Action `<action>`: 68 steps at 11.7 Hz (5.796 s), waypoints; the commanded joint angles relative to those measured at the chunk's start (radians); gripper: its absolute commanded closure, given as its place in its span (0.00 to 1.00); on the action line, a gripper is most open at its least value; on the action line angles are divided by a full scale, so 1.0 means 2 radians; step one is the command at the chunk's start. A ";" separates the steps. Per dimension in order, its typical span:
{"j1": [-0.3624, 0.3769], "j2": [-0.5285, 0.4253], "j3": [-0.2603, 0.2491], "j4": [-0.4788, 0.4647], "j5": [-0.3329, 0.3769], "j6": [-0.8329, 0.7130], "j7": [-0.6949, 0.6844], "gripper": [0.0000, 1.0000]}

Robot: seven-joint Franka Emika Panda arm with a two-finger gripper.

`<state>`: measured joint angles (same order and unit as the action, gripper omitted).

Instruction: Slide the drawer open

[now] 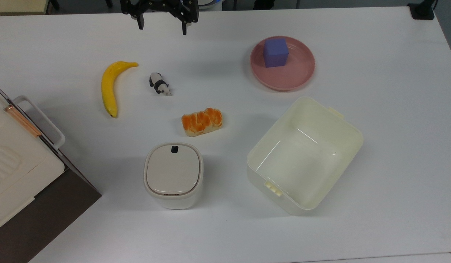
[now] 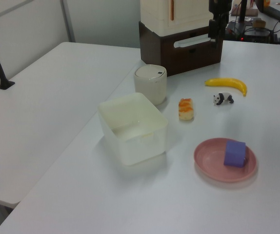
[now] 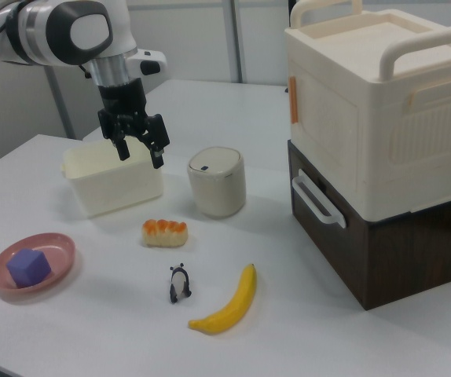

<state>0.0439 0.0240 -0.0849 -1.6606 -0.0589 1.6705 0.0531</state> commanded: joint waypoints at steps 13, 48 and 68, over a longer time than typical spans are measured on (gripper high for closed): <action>-0.023 -0.001 0.000 -0.003 0.006 -0.004 -0.029 0.00; -0.162 0.112 -0.005 -0.148 -0.164 0.604 -0.461 0.09; -0.168 0.127 -0.031 -0.152 -0.264 0.656 -0.464 0.88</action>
<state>-0.2993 0.3040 -0.1390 -1.9181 -0.5419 2.9715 -0.8600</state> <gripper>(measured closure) 0.855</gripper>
